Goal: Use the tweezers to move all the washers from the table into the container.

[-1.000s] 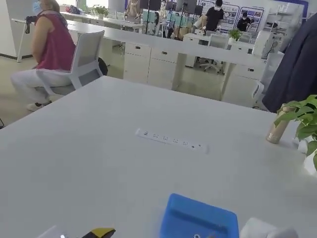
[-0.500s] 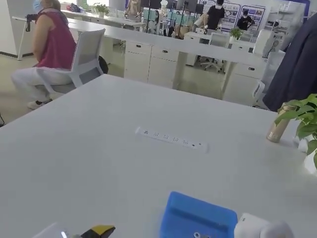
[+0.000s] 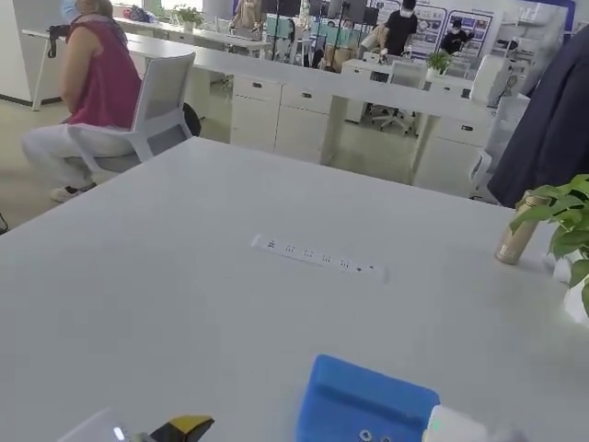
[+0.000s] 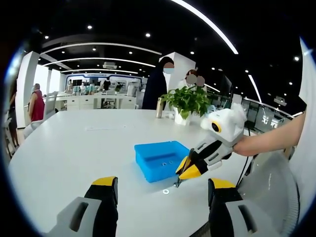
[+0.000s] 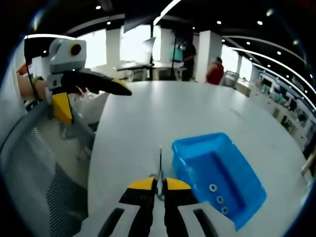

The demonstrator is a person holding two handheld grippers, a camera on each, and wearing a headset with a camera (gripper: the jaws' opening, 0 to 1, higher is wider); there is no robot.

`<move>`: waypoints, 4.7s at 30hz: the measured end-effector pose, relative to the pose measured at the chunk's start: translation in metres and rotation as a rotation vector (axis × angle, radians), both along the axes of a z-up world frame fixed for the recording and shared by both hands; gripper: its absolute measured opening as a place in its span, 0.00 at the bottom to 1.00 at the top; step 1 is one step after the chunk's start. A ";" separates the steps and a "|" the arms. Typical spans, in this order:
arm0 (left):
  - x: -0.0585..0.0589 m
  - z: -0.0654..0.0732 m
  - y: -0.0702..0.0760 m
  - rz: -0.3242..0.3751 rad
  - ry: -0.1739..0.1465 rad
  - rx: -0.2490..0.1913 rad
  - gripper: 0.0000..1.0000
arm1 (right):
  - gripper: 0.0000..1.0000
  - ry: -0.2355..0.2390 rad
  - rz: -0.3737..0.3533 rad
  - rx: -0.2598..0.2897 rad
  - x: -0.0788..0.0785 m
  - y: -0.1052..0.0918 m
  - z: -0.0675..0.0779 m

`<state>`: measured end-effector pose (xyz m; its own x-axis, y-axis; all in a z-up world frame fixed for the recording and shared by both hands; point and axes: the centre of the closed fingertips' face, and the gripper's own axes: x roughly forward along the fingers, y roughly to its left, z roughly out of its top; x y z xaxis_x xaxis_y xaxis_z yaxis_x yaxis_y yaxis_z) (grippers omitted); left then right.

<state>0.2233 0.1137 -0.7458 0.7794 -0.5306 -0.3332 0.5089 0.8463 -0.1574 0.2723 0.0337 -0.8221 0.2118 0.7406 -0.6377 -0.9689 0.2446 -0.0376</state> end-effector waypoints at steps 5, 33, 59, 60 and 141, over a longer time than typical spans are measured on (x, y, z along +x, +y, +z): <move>0.000 0.000 0.000 0.000 -0.001 0.004 0.75 | 0.03 0.046 -0.033 0.104 0.003 0.000 0.018; 0.000 0.016 -0.005 -0.013 -0.033 -0.113 0.78 | 0.03 0.173 -0.340 0.216 0.095 -0.003 0.043; 0.003 0.014 -0.003 0.010 -0.024 -0.111 0.78 | 0.03 0.235 -0.335 0.162 0.101 0.003 0.012; 0.003 0.014 -0.002 0.012 -0.024 -0.111 0.78 | 0.03 0.235 -0.332 0.162 0.100 0.003 0.012; 0.001 0.005 -0.002 -0.005 -0.006 -0.048 0.73 | 0.04 -0.009 0.184 -0.012 -0.019 0.042 -0.002</move>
